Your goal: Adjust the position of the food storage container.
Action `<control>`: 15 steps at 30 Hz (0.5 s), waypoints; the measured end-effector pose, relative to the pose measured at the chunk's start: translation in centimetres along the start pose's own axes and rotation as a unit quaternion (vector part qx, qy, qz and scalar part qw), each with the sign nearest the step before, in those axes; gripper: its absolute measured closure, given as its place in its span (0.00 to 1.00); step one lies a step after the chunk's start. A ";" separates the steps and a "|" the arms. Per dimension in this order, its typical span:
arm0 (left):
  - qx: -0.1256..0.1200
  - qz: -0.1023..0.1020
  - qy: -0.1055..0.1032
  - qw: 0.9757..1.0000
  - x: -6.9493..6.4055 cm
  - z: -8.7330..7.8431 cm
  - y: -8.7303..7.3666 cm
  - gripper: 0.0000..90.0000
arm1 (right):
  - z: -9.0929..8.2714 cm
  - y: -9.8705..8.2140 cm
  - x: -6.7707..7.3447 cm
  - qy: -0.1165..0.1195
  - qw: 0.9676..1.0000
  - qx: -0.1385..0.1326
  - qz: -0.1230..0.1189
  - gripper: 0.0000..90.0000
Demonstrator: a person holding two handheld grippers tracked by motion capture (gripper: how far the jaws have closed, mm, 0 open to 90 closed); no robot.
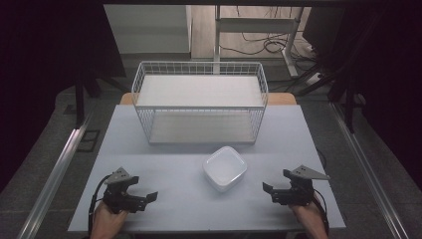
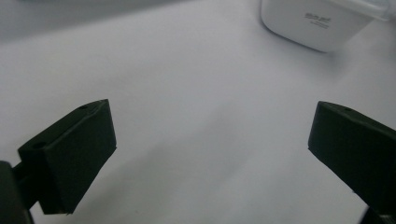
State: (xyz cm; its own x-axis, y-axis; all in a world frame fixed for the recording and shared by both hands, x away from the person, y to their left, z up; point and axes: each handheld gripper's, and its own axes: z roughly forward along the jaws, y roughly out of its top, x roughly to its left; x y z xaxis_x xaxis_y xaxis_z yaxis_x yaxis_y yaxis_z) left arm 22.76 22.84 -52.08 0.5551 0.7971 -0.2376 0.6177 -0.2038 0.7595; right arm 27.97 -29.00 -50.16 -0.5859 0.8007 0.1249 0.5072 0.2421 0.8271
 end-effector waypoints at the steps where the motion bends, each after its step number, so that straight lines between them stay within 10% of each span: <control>1: -0.006 0.011 0.010 1.000 -0.1 0.1 0.0 0.01 | 0.0 0.1 0.0 0.004 1.000 -0.001 -0.004 0.00; 5: -0.009 0.039 0.038 0.998 -0.2 0.6 -0.3 0.01 | 0.4 0.0 -0.2 -0.002 1.000 0.016 -0.007 0.00; 15: -0.010 0.035 0.026 0.999 0.0 0.8 -0.3 0.00 | 0.4 0.2 -0.4 -0.001 0.999 0.038 0.007 0.01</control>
State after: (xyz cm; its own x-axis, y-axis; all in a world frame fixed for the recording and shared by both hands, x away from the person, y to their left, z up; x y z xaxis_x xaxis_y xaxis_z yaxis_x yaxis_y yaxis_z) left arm 23.02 22.48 -52.81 0.5658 0.8103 -0.1525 0.5670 -0.2481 0.7854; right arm 28.60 -29.03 -50.26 -0.5767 0.8056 0.1357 0.5623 0.2709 0.7813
